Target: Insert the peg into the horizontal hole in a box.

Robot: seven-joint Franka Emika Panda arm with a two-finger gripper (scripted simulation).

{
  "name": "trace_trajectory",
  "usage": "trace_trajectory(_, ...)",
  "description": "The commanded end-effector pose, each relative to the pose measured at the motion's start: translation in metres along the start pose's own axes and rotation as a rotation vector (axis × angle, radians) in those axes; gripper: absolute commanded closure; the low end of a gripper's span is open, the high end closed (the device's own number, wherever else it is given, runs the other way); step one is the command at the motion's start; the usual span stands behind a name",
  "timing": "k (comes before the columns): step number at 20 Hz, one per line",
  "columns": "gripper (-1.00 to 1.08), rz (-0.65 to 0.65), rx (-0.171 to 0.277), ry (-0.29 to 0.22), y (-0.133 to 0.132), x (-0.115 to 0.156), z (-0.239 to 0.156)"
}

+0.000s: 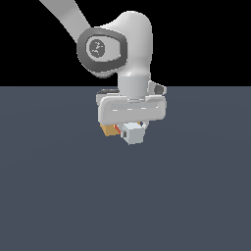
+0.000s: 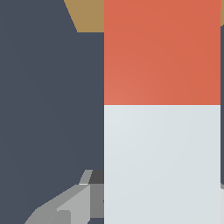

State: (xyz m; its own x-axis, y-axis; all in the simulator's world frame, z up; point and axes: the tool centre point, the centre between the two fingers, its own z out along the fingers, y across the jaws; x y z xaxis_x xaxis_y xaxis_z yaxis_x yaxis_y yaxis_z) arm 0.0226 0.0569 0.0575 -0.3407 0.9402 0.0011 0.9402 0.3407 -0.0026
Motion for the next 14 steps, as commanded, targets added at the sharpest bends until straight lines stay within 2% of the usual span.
trace_trajectory(1, 1.08, 0.000, -0.005, -0.001, 0.002, 0.000, -0.003)
trace_trajectory(7, 1.08, 0.000, -0.002, 0.000, 0.000, 0.007, -0.001)
trace_trajectory(14, 1.08, 0.000, -0.004, -0.001, 0.000, 0.053, -0.002)
